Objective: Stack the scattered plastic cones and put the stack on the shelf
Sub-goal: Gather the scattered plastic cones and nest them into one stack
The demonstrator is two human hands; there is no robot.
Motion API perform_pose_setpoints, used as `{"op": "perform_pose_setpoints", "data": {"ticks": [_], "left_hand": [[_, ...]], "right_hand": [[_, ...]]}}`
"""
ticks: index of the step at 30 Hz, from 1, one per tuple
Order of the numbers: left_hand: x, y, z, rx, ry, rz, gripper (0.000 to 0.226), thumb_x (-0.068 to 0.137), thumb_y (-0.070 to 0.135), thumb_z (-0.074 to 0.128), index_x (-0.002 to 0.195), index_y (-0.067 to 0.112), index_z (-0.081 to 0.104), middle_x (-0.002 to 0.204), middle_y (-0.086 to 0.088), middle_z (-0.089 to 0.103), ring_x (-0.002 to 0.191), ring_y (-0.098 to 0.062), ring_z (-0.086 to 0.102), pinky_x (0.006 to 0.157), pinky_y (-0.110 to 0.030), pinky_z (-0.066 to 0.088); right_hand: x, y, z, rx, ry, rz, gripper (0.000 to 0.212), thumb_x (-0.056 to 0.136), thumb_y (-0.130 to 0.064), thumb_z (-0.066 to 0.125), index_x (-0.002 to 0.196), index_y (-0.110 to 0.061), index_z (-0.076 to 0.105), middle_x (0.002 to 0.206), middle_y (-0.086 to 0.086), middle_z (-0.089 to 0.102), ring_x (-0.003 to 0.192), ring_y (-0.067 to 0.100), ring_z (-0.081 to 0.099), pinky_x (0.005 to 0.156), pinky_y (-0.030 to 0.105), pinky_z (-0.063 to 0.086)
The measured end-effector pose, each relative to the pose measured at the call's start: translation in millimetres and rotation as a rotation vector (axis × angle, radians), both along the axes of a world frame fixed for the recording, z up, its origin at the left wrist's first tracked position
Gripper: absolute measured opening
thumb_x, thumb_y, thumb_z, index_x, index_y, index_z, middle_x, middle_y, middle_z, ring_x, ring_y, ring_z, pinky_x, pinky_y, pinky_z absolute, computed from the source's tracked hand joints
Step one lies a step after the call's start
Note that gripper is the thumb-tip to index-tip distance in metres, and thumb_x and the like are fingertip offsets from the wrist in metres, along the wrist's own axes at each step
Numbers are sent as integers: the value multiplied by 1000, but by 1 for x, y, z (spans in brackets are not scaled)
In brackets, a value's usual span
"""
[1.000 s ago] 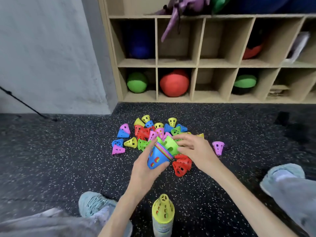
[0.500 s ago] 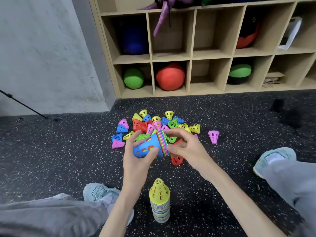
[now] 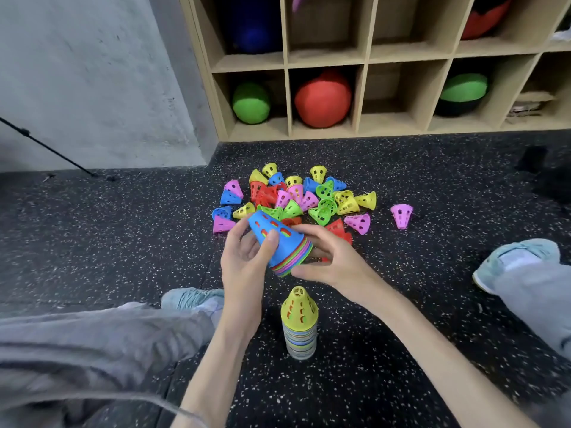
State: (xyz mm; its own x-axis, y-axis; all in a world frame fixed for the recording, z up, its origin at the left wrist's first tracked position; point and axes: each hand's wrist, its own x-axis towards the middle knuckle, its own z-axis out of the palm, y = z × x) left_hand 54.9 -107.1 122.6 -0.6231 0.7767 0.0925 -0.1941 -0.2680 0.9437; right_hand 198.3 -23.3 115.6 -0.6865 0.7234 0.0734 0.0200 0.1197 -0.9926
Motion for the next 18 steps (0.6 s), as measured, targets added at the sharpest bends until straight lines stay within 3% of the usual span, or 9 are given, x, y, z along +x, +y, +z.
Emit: {"op": "perform_pose_setpoints", "data": {"ticks": [4,7,10,15,18], "left_hand": [[-7,-2,-13,-80,19,-61,57,86,19,75,137,10,54,122,-10,73,118,-30,68,103,-48,53],[-9,-1,-20,-149,56,-128,48,91,9,74,135,14,55,119,-5,75,113,-22,70,93,-36,58],[-9,1,-26,-210,96,-181,48,90,2,73,133,15,55,116,-4,76,106,-17,73,82,-26,58],[-9,2,-34,-257,164,-202,38,88,6,77,122,13,62,109,-11,76,97,-20,74,82,-31,60],[-8,0,-39,-271,185,-210,35,87,5,78,118,12,64,106,-9,77,94,-19,74,80,-29,60]], "right_hand": [[0,-4,-16,-32,-37,-10,63,75,-23,87,130,-36,58,124,-7,70,111,11,69,94,32,56],[-2,-5,-26,-24,-100,-3,66,77,-15,87,132,-31,55,124,-5,68,109,10,69,91,28,56],[0,-3,-35,-23,-168,1,68,72,-17,91,126,-38,54,121,-4,67,108,12,68,94,34,56],[8,-4,-53,-44,-203,4,69,65,-20,92,120,-43,57,118,-7,69,108,10,68,94,36,56],[12,-5,-62,-62,-215,3,67,71,-5,89,121,-36,57,117,-6,70,108,9,68,95,36,56]]}}
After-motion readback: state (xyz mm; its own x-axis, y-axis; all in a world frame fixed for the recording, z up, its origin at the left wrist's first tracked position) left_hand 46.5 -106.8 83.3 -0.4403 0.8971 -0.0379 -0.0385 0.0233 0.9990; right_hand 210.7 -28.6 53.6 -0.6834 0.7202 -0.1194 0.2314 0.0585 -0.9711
